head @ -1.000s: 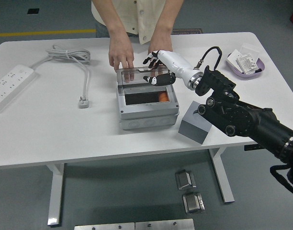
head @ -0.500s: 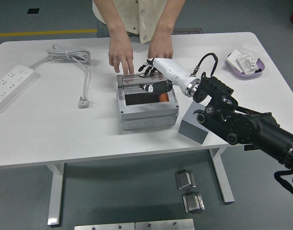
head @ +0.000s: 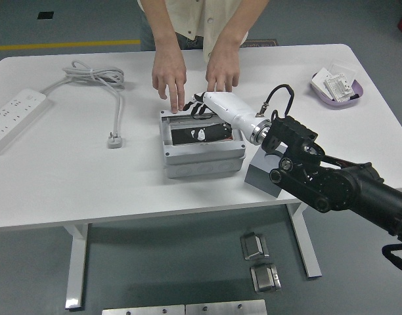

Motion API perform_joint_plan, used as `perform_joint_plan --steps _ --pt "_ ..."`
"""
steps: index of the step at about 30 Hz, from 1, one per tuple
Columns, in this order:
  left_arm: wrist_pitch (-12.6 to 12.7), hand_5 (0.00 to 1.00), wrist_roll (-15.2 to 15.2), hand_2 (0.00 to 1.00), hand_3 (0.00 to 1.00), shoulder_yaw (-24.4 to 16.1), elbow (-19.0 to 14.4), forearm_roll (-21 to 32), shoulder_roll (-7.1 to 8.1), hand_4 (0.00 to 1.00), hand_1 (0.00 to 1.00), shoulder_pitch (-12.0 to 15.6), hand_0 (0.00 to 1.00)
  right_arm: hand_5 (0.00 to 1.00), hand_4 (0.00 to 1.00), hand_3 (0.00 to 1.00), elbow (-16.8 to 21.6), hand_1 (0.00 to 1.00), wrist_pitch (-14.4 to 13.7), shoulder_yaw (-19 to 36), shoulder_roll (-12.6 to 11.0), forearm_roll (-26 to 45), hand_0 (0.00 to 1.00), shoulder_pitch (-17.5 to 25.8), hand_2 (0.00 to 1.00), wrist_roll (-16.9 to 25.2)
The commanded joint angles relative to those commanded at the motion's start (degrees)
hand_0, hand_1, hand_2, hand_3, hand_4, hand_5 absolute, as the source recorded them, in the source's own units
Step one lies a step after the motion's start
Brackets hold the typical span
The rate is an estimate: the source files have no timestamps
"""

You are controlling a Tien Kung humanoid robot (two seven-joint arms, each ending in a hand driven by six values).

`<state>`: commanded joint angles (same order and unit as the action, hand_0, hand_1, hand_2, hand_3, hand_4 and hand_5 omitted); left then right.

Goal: Fetch the battery,place it into the box,close the lid of the box

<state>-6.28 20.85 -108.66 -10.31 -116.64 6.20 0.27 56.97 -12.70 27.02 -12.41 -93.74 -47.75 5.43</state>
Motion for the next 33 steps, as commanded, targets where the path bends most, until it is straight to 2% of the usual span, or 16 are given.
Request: perform_joint_plan --steps 11,18,27,33 --pt "0.0 0.18 0.01 0.595 0.634 -0.07 0.0 -0.03 -0.08 0.691 0.618 0.11 0.626 0.321 0.771 0.701 1.39 0.569 0.26 0.3 -0.74 -0.71 0.659 1.02 0.616 -0.5" --pt "0.03 0.181 -0.03 0.596 0.633 -0.06 0.0 0.12 -0.04 0.691 0.618 0.23 0.626 0.318 0.771 0.702 3.48 0.556 0.82 4.67 -2.38 -2.68 0.649 2.99 0.616 -1.16" --pt "0.15 0.179 0.1 0.595 0.633 0.13 0.0 1.18 0.0 0.691 0.618 0.94 0.625 0.315 0.77 0.702 12.34 0.555 2.39 15.14 -6.03 -8.68 0.643 10.35 0.616 -3.01" --pt "0.21 0.18 0.17 0.595 0.633 0.12 0.0 1.63 0.08 0.691 0.618 1.45 0.626 0.313 0.772 0.703 18.52 0.555 3.51 24.16 -5.85 -12.88 0.645 16.38 0.619 -4.01"
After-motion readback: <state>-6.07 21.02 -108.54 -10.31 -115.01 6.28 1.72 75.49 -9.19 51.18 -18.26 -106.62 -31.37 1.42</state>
